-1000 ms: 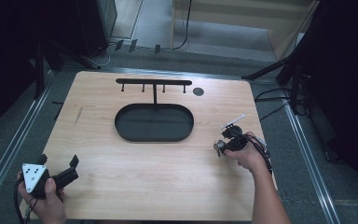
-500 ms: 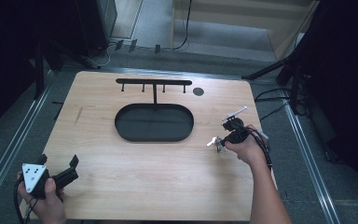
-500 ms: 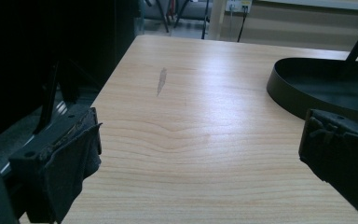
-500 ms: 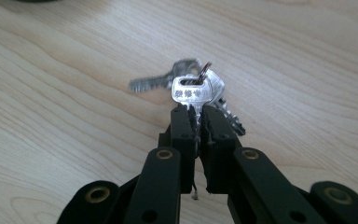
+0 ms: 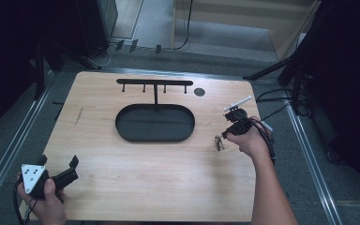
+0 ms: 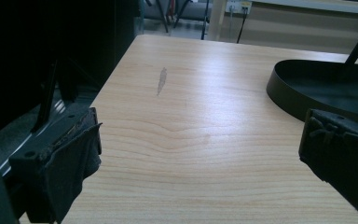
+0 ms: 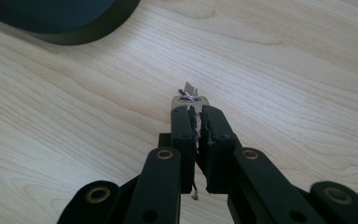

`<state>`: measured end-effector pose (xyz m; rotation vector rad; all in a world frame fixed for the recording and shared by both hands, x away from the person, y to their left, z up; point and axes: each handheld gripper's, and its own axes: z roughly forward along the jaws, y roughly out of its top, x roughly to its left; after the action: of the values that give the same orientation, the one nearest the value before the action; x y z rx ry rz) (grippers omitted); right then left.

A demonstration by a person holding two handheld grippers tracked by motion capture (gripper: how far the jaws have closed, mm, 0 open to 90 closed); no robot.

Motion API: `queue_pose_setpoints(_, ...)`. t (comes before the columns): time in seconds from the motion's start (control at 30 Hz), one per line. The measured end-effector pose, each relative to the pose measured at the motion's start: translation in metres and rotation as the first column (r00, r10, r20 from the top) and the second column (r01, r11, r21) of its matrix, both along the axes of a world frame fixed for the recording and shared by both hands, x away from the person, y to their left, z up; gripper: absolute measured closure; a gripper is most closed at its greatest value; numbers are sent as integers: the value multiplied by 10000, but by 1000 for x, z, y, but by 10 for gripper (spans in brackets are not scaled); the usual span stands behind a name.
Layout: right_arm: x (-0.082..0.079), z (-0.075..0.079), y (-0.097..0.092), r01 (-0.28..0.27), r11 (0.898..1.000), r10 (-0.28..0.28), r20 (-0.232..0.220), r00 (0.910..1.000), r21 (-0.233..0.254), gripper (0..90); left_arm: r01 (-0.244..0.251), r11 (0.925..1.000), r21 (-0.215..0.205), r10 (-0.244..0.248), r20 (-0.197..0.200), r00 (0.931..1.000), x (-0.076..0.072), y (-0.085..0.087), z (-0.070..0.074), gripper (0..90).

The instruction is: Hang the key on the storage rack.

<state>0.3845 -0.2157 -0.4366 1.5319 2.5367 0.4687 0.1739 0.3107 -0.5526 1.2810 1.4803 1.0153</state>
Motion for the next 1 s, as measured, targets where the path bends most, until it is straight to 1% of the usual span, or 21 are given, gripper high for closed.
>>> queue_pose_setpoints(0.07,2,8,3,51,10000,-51,11,10000,-9,851,-7,10000,-17,7,-2,10000,0,0,0,0)
queue_pose_setpoints(0.13,3,10,5,88,10000,-88,9,10000,-11,851,-10,10000,-23,10,11,10000,0,0,0,0)
queue_pose_setpoints(0.17,5,14,8,86,9999,-86,24,10000,-72,851,-13,10000,-39,13,20,10000,0,0,0,0)
queue_pose_setpoints(0.23,7,19,11,82,10000,-82,24,10000,-35,851,-17,10000,-37,17,15,10000,0,1,0,0)
queue_pose_setpoints(0.3,7,21,12,72,10000,-72,26,10000,-27,851,-7,10000,-37,7,17,10000,0,1,0,0)
queue_pose_setpoints(0.37,10,28,18,8,10000,-8,81,10000,-3,851,-9,10000,-36,9,14,10000,0,1,0,0)
queue_pose_setpoints(0.4,10,28,18,8,10000,-8,81,10000,-3,851,-9,10000,-36,9,14,10000,0,1,0,0)
queue_pose_setpoints(0.43,11,33,23,-88,10000,88,95,9999,-12,851,-16,10000,-40,16,18,10000,0,0,0,0)
queue_pose_setpoints(0.47,11,33,23,-88,10000,88,95,9999,-12,851,-5,10000,-29,5,18,10000,0,0,0,0)
queue_pose_setpoints(0.5,13,39,27,-140,9999,140,144,9998,-4,851,-8,10000,-31,8,20,10000,0,0,0,0)
queue_pose_setpoints(0.63,16,50,37,-299,9996,299,195,9994,-8,851,-8,10000,-49,8,14,10000,0,1,0,0)
queue_pose_setpoints(0.77,19,59,46,-471,9989,470,291,9985,9,851,-12,10000,-39,12,9,10000,0,1,0,0)
queue_pose_setpoints(0.8,19,59,46,-471,9989,470,291,9985,9,851,-12,10000,-39,12,9,10000,0,1,0,0)
queue_pose_setpoints(0.83,21,65,53,-578,9983,578,307,9979,-4,851,-9,10000,-48,9,6,10000,0,1,0,0)
queue_pose_setpoints(0.87,21,65,53,-578,9983,578,307,9979,-4,851,-9,10000,-63,9,7,10000,0,1,0,0)
queue_pose_setpoints(0.9,22,72,58,-689,9976,689,322,9971,14,851,-2,10000,-89,2,-11,10000,0,1,0,0)
queue_pose_setpoints(0.93,22,72,58,-689,9976,689,322,9971,14,851,-2,10000,-89,2,-11,10000,0,1,0,0)
queue_pose_setpoints(0.97,23,80,64,-772,9970,771,389,9963,19,851,-11,9999,-117,11,-10,10000,0,1,0,0)
queue_pose_setpoints(1.0,23,83,66,-806,9967,805,421,9959,11,851,-11,9999,-117,11,-10,10000,0,1,0,0)
